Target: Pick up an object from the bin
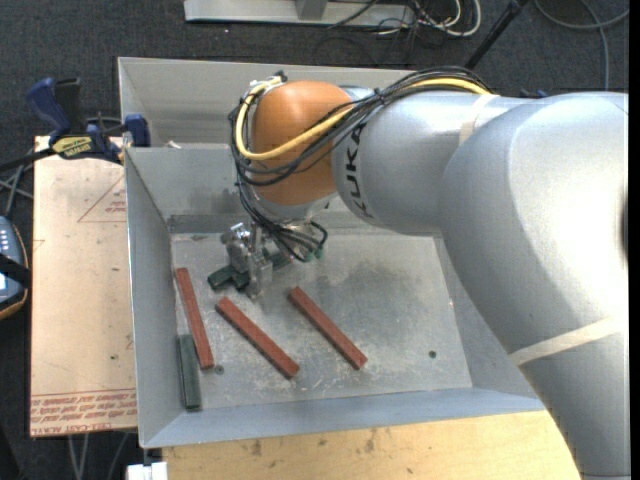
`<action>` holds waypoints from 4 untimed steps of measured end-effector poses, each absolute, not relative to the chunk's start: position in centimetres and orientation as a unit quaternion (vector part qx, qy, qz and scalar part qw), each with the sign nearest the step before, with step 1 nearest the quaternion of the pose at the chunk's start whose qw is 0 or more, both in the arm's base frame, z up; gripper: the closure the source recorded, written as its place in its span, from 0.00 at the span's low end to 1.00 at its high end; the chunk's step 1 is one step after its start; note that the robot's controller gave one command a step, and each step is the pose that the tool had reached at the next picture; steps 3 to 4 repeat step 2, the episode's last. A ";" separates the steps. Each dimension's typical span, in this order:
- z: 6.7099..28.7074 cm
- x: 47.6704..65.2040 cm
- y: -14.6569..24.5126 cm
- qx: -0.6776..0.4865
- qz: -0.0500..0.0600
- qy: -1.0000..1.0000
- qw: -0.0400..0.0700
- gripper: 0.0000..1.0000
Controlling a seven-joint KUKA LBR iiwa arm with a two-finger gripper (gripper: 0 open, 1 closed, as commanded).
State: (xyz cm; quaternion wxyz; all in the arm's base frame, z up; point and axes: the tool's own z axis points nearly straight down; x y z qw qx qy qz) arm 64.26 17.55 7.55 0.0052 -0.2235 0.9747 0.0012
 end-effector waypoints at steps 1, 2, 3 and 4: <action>7.5 64.3 17.6 -0.223 0.001 0.975 0.005 1.00; 23.7 61.5 22.1 -0.228 0.001 0.974 0.004 1.00; 23.7 61.5 22.1 -0.228 0.001 0.974 0.004 1.00; 23.7 61.5 22.1 -0.228 0.001 0.974 0.004 1.00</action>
Offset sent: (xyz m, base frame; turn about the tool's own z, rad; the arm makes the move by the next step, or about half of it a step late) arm -0.0289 0.0435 0.1594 -0.0079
